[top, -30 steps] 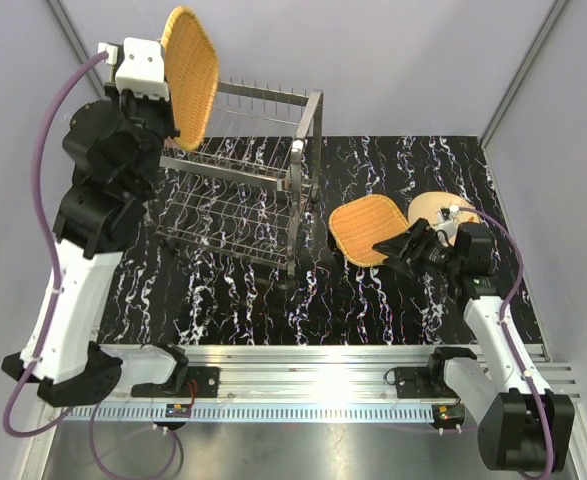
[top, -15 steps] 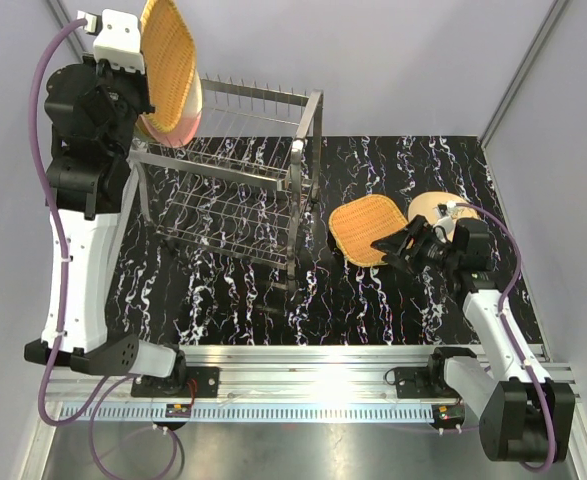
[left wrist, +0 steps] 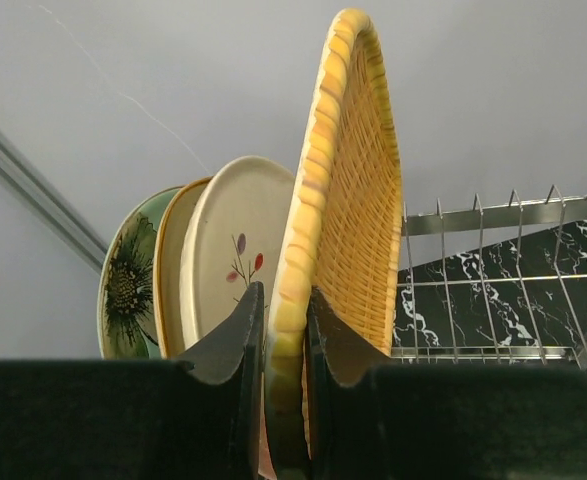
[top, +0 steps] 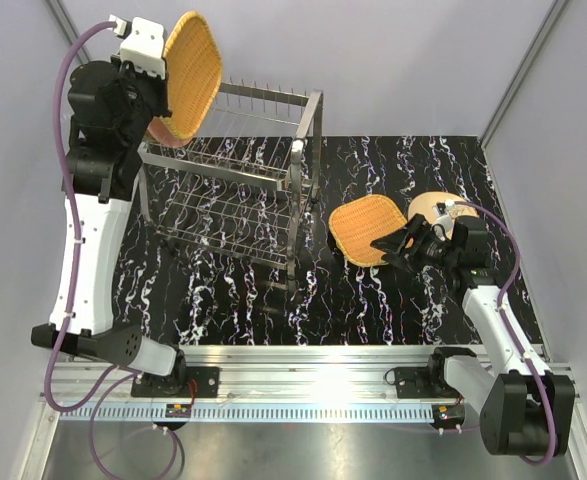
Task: Load the plates into the dish rack
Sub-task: Insert the plate into the dish rack
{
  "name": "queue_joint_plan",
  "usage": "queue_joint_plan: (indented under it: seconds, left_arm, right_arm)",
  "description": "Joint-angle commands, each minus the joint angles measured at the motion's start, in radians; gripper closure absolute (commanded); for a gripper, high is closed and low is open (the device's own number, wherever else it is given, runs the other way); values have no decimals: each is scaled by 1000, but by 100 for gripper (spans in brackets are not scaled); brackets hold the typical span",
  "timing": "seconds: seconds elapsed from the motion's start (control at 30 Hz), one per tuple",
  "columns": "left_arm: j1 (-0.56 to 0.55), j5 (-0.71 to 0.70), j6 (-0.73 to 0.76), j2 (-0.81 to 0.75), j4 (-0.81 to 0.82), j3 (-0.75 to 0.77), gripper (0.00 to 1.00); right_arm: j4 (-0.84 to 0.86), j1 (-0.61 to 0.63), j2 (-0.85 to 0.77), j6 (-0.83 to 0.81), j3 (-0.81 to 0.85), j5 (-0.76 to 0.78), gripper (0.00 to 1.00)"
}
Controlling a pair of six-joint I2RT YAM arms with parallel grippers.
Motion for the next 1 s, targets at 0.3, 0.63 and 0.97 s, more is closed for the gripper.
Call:
queue_joint_plan:
  seconds: [0.3, 0.63, 0.97]
  left_arm:
    - [7, -63, 2, -19, 212, -104, 100]
    - [7, -144, -41, -103, 388, -285, 100]
    - [7, -198, -84, -178, 475, -378, 100]
  right_arm:
    - [35, 10, 25, -24, 43, -14, 25]
    - [35, 13, 35, -27, 47, -13, 25]
    - [36, 18, 42, -29, 52, -11, 25]
